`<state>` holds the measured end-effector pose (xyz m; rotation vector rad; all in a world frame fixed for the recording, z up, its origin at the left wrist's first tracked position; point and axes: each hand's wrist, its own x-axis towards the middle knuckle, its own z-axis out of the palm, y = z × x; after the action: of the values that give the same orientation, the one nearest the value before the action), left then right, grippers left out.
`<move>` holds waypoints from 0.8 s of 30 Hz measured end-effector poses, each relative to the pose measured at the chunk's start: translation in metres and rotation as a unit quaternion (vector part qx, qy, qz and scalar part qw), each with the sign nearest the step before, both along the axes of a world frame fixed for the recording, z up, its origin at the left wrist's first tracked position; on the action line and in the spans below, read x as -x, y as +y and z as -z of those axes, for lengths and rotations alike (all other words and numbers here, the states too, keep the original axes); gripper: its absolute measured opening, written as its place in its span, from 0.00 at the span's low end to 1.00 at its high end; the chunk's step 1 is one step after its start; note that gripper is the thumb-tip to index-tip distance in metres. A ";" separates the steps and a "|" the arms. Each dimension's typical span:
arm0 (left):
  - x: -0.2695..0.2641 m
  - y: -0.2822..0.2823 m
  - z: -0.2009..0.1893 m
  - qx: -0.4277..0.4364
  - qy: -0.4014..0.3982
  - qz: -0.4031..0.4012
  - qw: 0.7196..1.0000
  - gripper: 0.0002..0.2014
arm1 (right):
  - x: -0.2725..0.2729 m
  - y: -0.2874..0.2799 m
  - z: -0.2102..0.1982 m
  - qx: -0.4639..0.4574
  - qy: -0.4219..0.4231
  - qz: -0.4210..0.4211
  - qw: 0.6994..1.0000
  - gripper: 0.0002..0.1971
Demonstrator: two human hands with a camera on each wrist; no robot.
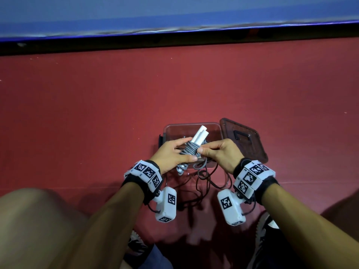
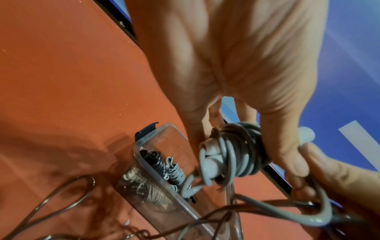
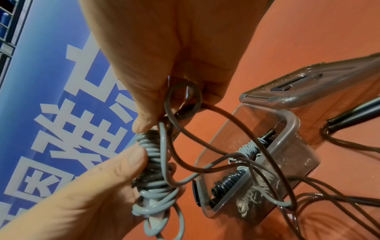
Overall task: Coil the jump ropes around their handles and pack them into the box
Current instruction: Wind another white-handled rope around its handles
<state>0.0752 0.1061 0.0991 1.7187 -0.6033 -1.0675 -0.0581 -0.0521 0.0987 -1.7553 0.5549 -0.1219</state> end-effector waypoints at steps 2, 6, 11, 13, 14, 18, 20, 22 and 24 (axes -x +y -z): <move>0.000 0.000 -0.001 0.003 -0.008 -0.004 1.000 0.36 | -0.001 -0.001 -0.001 0.011 0.002 -0.011 1.000 0.09; -0.002 0.000 0.001 -0.006 -0.010 -0.027 1.000 0.33 | -0.004 -0.001 -0.006 0.006 0.013 -0.054 0.998 0.07; -0.001 -0.001 -0.002 0.013 0.095 -0.054 0.994 0.24 | -0.004 -0.003 -0.003 -0.019 0.010 -0.027 0.999 0.06; -0.001 -0.001 -0.003 0.017 0.101 -0.038 0.994 0.21 | -0.003 -0.004 -0.001 -0.008 0.011 -0.016 1.000 0.04; 0.000 -0.001 -0.003 0.017 0.103 -0.030 0.994 0.19 | -0.003 -0.004 0.000 -0.003 0.010 -0.014 1.000 0.04; 0.004 -0.001 -0.006 0.011 0.086 0.000 0.996 0.14 | -0.002 -0.002 0.001 0.021 0.005 -0.013 1.000 0.04; 0.006 -0.003 -0.006 0.020 0.066 -0.004 0.998 0.18 | -0.001 -0.002 -0.001 0.016 0.009 -0.016 1.000 0.05; 0.006 -0.004 -0.003 0.029 0.039 -0.021 0.999 0.25 | -0.002 -0.001 -0.004 0.007 0.019 -0.029 0.999 0.06; 0.003 -0.004 -0.001 0.027 0.016 -0.036 0.999 0.24 | -0.002 0.002 -0.008 -0.026 0.021 -0.042 0.999 0.08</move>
<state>0.0720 0.1020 0.1000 1.6613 -0.5430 -1.0171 -0.0558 -0.0497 0.1069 -1.7314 0.5093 -0.0121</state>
